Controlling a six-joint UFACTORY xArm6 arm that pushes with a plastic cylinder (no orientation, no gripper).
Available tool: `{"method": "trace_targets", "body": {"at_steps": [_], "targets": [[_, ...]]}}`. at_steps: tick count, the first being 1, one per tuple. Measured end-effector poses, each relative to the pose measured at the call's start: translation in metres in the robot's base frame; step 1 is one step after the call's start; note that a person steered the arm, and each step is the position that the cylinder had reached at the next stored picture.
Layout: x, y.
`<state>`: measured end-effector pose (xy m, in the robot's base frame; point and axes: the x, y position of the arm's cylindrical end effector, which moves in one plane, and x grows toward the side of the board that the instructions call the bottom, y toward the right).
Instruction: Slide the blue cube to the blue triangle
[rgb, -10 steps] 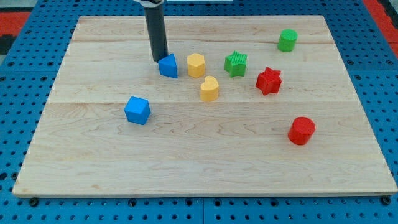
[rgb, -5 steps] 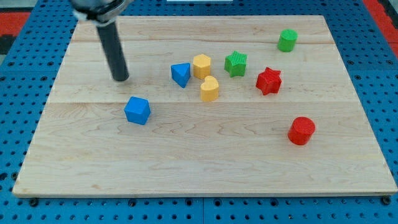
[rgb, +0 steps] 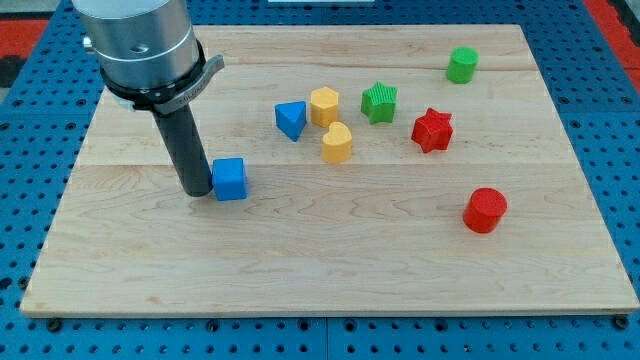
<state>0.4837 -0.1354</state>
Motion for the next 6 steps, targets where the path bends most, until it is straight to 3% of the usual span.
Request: {"method": "trace_targets", "body": {"at_steps": [3, 6], "targets": [[0.009, 0.048], [-0.021, 0.048]]}}
